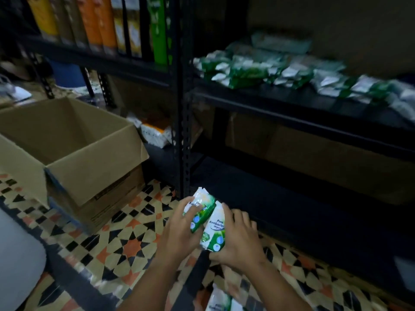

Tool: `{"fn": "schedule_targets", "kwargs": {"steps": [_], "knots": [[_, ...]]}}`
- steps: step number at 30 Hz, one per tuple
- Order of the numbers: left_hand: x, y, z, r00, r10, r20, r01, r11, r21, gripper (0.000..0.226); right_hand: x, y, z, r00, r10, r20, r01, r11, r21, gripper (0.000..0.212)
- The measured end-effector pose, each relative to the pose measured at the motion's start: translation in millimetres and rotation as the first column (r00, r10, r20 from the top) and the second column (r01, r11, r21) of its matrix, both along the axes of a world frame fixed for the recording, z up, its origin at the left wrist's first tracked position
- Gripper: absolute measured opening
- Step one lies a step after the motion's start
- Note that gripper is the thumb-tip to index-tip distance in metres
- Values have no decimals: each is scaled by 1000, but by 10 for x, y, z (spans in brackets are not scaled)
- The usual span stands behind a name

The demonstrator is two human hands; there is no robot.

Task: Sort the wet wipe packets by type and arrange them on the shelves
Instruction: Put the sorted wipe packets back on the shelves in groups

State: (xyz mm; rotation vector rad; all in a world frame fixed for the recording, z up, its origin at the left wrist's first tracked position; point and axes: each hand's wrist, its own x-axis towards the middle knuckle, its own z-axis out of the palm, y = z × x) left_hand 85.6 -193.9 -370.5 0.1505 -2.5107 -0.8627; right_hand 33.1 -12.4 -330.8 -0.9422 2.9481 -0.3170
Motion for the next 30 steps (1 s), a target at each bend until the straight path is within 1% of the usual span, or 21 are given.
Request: {"fn": "schedule_targets", "kwargs": {"steps": [3, 7, 13, 17, 21, 23, 26, 28, 30], "knots": [[-199, 128, 571, 990, -63, -128, 61, 998, -18, 46, -126, 176, 541, 997, -21, -71, 13, 993, -115, 125], [-480, 278, 1235, 952, -126, -280, 115, 992, -57, 44, -307, 386, 1249, 989, -27, -146, 1, 985, -173, 117], [-863, 462, 2089, 878, -202, -435, 164, 979, -124, 35, -573, 653, 2079, 970, -82, -229, 18, 963, -268, 110], [-1111, 537, 2518, 835, -236, -496, 177, 970, -164, 32, -750, 775, 2439, 968, -110, -226, 30, 943, -331, 104], [-1348, 564, 2844, 830, -259, -493, 182, 963, -200, 34, -990, 851, 2721, 979, -134, -154, 68, 927, -369, 101], [-1472, 575, 2967, 861, -263, -435, 177, 957, -228, 36, -1132, 873, 2839, 984, -142, -108, 95, 928, -360, 103], [-1624, 629, 3092, 912, -269, -309, 179, 941, -288, 39, -1354, 909, 2979, 988, -152, -39, 132, 936, -326, 106], [-1699, 667, 3138, 932, -254, -258, 171, 937, -306, 39, -1468, 930, 3063, 989, -148, -30, 133, 948, -290, 106], [-1766, 679, 3161, 939, -242, -245, 154, 931, -331, 39, -1551, 953, 3150, 989, -143, -48, 126, 960, -251, 106]]}}
